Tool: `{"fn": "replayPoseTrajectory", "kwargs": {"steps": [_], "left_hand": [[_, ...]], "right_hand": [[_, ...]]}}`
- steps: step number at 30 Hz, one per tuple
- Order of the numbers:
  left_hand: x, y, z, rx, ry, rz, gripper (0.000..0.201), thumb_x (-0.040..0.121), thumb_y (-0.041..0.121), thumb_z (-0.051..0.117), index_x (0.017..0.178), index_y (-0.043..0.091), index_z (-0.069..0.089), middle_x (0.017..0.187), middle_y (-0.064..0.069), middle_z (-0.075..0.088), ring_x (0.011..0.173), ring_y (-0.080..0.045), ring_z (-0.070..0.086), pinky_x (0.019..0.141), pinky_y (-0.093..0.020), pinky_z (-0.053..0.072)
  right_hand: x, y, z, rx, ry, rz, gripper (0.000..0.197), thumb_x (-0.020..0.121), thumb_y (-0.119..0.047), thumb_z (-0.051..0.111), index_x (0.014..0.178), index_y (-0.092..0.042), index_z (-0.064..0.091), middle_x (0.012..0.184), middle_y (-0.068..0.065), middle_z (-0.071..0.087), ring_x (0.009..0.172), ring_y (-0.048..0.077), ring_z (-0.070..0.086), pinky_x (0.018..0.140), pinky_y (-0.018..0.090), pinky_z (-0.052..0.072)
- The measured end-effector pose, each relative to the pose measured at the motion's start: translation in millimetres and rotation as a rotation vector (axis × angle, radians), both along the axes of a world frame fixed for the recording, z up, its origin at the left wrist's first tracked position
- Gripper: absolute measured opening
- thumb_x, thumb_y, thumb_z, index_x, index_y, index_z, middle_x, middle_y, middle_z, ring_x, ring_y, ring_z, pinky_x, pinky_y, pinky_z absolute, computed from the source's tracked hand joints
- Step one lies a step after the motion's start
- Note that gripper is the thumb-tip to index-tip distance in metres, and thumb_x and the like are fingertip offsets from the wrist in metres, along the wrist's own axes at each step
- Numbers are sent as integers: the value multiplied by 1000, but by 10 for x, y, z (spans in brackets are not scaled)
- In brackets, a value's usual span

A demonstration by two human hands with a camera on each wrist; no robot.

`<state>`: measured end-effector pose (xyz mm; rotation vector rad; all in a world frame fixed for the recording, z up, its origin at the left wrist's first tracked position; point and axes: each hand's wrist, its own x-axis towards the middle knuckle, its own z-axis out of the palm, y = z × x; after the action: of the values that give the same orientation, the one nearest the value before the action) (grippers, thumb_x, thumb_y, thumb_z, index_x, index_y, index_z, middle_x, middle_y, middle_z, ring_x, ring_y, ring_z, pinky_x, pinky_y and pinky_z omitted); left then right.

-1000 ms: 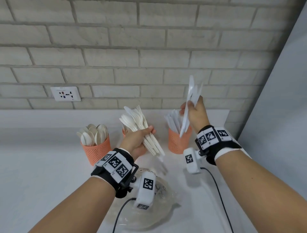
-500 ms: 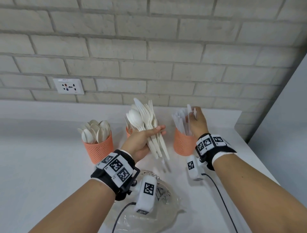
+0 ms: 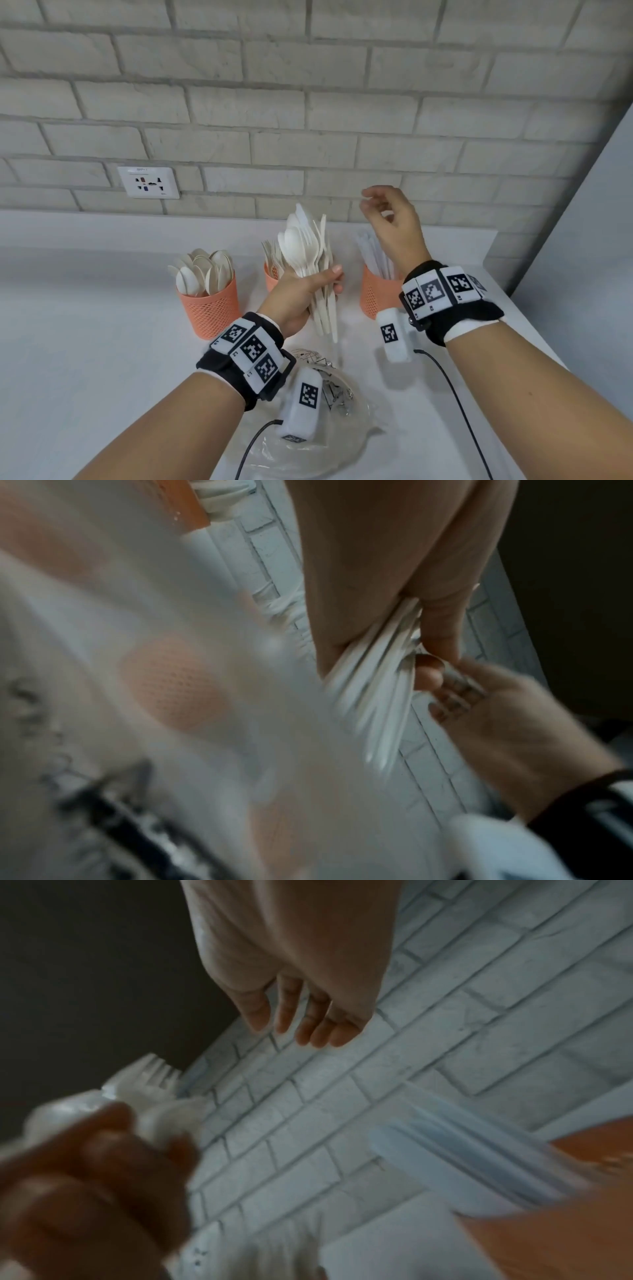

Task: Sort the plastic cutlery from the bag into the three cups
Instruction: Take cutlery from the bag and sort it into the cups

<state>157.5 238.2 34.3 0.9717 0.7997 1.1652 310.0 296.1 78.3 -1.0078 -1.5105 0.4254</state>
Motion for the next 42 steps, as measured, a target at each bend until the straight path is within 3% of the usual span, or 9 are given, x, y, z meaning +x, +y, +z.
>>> {"fn": "replayPoseTrajectory", "kwargs": {"steps": [4, 9, 14, 19, 25, 30, 36, 39, 42], "left_hand": [[13, -17, -39, 86, 164, 53, 10, 84, 1, 63, 89, 8, 59, 75, -6, 63, 55, -10, 61, 56, -19, 50], [18, -15, -94, 140, 313, 114, 28, 83, 2, 65, 108, -3, 54, 77, -6, 60, 56, -13, 59, 57, -21, 50], [-11, -12, -184, 122, 383, 100, 30, 83, 4, 66, 107, -1, 49, 74, -3, 58, 53, -13, 59, 56, -25, 49], [13, -35, -227, 75, 366, 34, 19, 85, 3, 63, 100, 8, 52, 75, -5, 60, 52, -13, 58, 56, -26, 49], [-26, -34, -292, -29, 289, 18, 4, 90, 5, 55, 95, 5, 55, 77, -7, 63, 50, -9, 61, 52, -22, 51], [-87, -31, -279, -115, 114, -31, 4, 93, 6, 51, 90, 6, 53, 69, -4, 58, 51, -13, 58, 54, -27, 52], [-110, -97, -249, -87, -14, -82, 6, 91, 5, 52, 94, 8, 55, 65, -2, 61, 52, -14, 58, 56, -29, 54], [-135, -101, -235, -92, -15, -88, 7, 90, 9, 53, 95, 12, 57, 62, 0, 60, 50, -14, 56, 53, -28, 52], [-162, -84, -213, -86, -10, -80, 3, 90, 12, 54, 90, 13, 57, 63, 1, 60, 52, -14, 56, 55, -28, 51]], "right_hand": [[-205, -181, 274, -38, -109, 204, 12, 86, -15, 63, 87, -6, 69, 79, -3, 62, 70, -3, 55, 68, 8, 42], [-349, -243, 271, -180, -424, 143, 15, 82, -15, 66, 78, 0, 69, 68, 1, 60, 67, 11, 54, 67, 21, 42], [-320, -170, 309, -209, -130, 33, 18, 94, -18, 50, 76, -16, 50, 67, -4, 49, 67, 15, 51, 68, 27, 42], [-261, -228, 218, -355, -218, 194, 8, 95, -11, 47, 89, -8, 53, 70, -1, 57, 62, 6, 53, 60, 15, 40], [99, -85, 463, -15, 222, -122, 20, 98, -12, 36, 82, -23, 41, 78, 7, 58, 55, 3, 51, 55, 19, 43], [342, 13, 143, -44, -158, -337, 15, 93, -11, 46, 95, 3, 53, 74, 10, 56, 68, 21, 51, 65, 28, 40], [436, 98, -495, -440, -596, -438, 21, 91, -14, 51, 96, -4, 69, 118, 16, 55, 113, 36, 39, 91, 40, 32], [399, 74, -528, -464, -656, -403, 20, 89, -20, 54, 97, -9, 69, 119, 15, 50, 112, 35, 38, 92, 41, 32], [233, -23, -374, -200, -540, -400, 24, 87, -18, 59, 109, -10, 63, 117, 15, 50, 109, 32, 43, 93, 41, 37]]}}
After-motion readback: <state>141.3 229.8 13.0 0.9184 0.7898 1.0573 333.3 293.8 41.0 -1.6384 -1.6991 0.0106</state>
